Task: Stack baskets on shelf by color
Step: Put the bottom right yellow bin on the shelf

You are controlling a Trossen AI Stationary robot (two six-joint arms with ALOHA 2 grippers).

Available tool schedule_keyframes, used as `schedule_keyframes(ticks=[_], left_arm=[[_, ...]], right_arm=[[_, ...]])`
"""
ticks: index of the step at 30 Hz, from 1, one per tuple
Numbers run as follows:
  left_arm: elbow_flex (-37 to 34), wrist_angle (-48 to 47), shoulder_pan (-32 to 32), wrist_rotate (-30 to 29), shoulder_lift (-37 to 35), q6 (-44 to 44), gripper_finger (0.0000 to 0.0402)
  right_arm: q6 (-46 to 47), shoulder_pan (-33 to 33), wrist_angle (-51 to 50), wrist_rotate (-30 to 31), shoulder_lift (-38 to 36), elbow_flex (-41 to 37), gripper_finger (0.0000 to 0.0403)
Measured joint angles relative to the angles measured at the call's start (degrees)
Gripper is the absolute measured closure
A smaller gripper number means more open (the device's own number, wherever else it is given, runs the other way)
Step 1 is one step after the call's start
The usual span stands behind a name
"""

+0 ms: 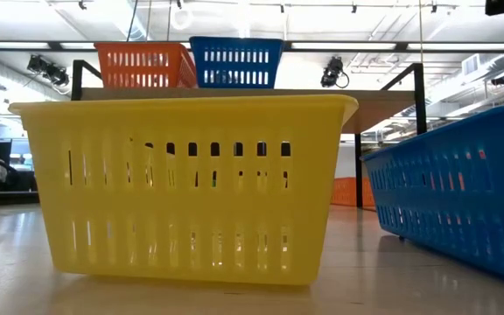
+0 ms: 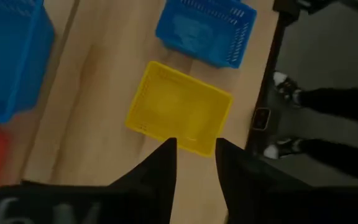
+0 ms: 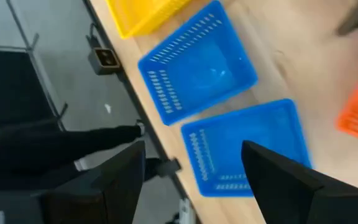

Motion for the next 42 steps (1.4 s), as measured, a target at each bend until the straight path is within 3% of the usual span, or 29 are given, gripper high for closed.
schedule_keyframes(ticks=[3, 10, 19, 25, 34, 42], left_arm=[[-2.26, 0.24, -2.25, -3.73, 0.2, 2.6, 0.0285], [-10.21, 3.09, -3.48, -0.43, 0.46, -1.56, 0.0271], [-10.02, 6.42, -10.62, -13.89, 0.08, -10.28, 0.0263], [-6.2, 11.17, -14.2, -16.11, -1.89, -19.09, 0.0272], [0.11, 11.68, -16.91, -23.74, -1.77, -27.87, 0.0274], [0.18, 13.98, -18.73, -24.62, -1.79, -35.73, 0.0274]], right_arm=[[2.06, 0.87, 4.09, 0.71, 0.95, 0.0, 0.0133], [3.76, 3.63, 14.63, 6.55, 3.45, 0.0, 0.0135], [-0.92, 4.93, 31.51, 9.16, 11.89, 0.88, 0.0143], [-11.71, 5.08, 30.71, 8.84, 18.06, 9.9, 0.0143], [-27.58, 4.94, 15.97, 9.98, 30.44, 24.42, 0.0143], [-28.8, 4.72, 25.05, 5.34, 40.39, 25.33, 0.0143]])
